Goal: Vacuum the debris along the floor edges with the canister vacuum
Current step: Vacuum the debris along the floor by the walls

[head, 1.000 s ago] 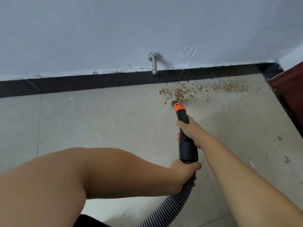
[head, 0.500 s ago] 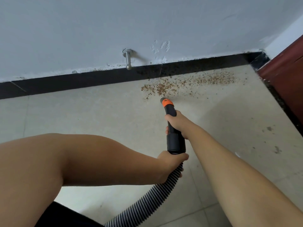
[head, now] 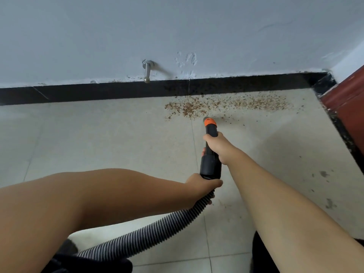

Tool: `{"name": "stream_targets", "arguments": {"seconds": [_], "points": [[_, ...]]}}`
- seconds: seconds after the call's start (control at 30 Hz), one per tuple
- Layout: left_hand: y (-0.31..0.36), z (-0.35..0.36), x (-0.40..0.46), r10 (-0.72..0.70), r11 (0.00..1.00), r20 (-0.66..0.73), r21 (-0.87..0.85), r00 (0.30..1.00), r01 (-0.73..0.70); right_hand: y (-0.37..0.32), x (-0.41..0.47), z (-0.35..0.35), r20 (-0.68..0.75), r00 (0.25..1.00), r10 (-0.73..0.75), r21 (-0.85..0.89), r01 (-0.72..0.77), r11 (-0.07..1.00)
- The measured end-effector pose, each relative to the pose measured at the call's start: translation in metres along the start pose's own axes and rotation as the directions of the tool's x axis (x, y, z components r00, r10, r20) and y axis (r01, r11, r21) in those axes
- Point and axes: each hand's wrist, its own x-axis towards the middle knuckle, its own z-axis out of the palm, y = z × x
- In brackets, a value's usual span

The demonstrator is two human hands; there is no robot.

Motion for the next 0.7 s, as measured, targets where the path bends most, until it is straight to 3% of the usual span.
{"name": "stream_targets", "arguments": {"seconds": [0.27,0.4,0.53,0.7], "points": [[0.005,0.041,0.003,-0.013,0.998,-0.07,-0.064,0.997,0.008,0.005,0.008,-0.026,0.051,0.998,0.022,-0.068,-0.019,0.998],[0.021,0.055,0.005,0.003,0.981,-0.096,-0.194,0.995,-0.022,-0.017,0.014,-0.032,0.105,0.994,0.026,-0.142,-0.011,0.99],[0.02,0.041,0.004,-0.01,0.962,-0.127,-0.271,0.992,-0.025,-0.028,0.013,-0.006,0.199,0.98,0.007,-0.263,0.047,0.964],[0.011,0.001,-0.004,-0.062,0.959,-0.191,-0.283,0.98,0.006,-0.032,0.014,0.044,0.289,0.957,0.011,-0.264,0.069,0.962]]}}
